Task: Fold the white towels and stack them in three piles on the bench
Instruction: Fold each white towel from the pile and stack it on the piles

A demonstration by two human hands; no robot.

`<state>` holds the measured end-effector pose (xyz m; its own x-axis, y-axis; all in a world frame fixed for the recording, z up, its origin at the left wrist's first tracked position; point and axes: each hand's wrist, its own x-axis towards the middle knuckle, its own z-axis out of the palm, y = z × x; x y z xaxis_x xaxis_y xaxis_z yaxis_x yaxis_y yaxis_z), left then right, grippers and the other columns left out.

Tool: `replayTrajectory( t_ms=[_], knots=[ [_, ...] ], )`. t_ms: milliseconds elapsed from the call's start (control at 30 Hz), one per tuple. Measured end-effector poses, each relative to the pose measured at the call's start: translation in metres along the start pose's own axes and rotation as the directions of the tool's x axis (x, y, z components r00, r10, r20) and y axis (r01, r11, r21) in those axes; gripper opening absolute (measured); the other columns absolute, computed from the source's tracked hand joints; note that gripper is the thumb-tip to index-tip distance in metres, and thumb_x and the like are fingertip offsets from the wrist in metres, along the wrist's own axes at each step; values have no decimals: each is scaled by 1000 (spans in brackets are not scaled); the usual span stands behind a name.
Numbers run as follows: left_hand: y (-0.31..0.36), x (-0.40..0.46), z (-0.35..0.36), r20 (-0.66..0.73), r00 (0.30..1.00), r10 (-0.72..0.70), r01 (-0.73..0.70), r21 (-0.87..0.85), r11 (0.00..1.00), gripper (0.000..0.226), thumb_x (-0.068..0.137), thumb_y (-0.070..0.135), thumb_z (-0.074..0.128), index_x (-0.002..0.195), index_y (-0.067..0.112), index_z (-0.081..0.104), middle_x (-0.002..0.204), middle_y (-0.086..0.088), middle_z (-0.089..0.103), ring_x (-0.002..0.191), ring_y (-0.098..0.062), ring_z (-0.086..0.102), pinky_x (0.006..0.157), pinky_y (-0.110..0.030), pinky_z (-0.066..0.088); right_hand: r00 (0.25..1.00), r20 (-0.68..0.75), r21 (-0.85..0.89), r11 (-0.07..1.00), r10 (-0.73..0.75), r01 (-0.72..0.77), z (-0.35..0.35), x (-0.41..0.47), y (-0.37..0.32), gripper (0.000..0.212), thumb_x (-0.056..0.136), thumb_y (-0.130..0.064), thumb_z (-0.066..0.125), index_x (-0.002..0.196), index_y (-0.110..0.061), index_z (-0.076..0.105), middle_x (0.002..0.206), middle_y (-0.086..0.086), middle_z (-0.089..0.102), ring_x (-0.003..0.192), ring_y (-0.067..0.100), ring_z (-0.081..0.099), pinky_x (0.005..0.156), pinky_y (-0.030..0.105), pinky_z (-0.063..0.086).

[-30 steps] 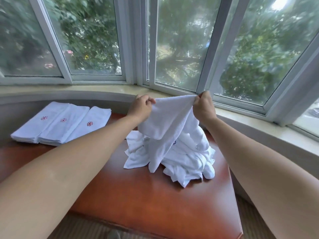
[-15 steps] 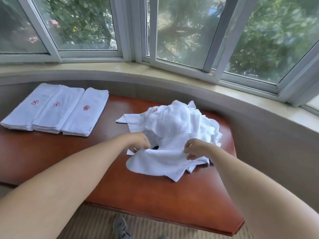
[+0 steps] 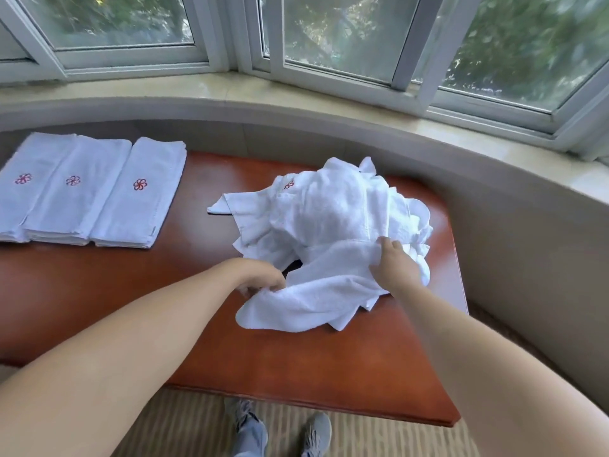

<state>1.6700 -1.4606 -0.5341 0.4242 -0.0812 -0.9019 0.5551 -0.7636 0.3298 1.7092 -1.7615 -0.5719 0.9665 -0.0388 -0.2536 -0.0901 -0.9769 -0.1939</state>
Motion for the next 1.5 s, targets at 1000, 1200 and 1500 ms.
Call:
replayTrajectory(
  t_ms=[1000, 1200, 1500],
  knots=[
    [114, -148, -44, -957, 250, 148, -749, -94, 656, 26, 97, 17, 42, 85, 22, 65, 100, -7, 69, 82, -29, 58, 67, -28, 39, 828, -560, 767, 401, 37, 500, -289, -77, -42, 35, 93, -32, 55, 65, -23, 37, 61, -7, 29, 62, 14, 31, 60, 35, 26],
    [82, -156, -49, -976, 202, 86, -683, -77, 726, 33, 94, 14, 37, 94, 26, 68, 125, -13, 61, 99, -34, 63, 79, -31, 47, 850, -503, 825, 205, -157, 526, -307, -94, -59, 27, 100, -29, 59, 77, -15, 54, 56, -3, 37, 45, 13, 36, 44, 23, 33],
    [13, -156, -50, -984, 172, -38, -650, -143, 747, 38, 95, 15, 36, 98, 28, 71, 118, -2, 38, 92, -27, 57, 85, -29, 46, 922, -73, 987, 107, -381, 123, -279, -101, -102, 24, 99, -43, 63, 110, -21, 63, 64, -1, 48, 45, 9, 46, 52, 23, 48]
  ],
)
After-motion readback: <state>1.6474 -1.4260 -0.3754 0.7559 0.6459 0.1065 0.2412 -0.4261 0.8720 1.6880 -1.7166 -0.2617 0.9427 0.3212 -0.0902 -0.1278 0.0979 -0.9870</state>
